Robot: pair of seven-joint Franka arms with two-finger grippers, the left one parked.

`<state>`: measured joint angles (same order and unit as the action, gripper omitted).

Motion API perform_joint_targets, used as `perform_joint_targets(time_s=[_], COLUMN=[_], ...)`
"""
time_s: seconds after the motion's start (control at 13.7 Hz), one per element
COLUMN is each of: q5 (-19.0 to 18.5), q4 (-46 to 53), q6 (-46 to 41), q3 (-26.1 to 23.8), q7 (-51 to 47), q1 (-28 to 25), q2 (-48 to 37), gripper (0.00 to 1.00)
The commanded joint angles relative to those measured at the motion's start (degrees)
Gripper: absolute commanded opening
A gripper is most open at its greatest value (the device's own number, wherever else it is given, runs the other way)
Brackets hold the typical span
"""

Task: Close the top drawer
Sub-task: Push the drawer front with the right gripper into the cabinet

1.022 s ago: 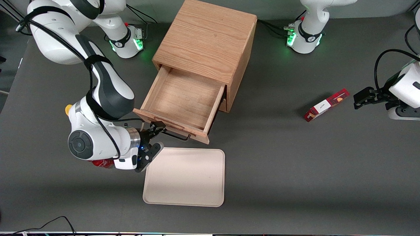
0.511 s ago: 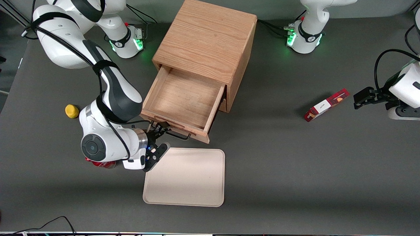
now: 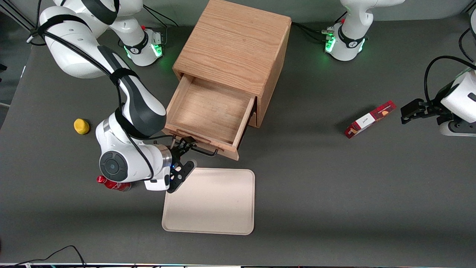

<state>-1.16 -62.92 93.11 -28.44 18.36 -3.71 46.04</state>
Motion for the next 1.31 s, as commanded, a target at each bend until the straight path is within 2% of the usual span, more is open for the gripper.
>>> perform_joint_targets(time_s=[0.0, 0.58, 1.02, 1.24], q5=[-0.77, 2.12, 5.73, 6.17], q4=[-6.32, -15.29, -18.63, -20.31], q6=[0.31, 0.84, 0.84, 1.02], q3=[-0.91, -1.79, -2.23, -3.46], q7=[0.62, -0.08, -0.69, -2.71], q1=[0.72, 0.54, 0.02, 0.02], q2=[-4.46, -11.23, -13.69, -14.40], gripper=[1.00, 1.00, 1.00, 1.00])
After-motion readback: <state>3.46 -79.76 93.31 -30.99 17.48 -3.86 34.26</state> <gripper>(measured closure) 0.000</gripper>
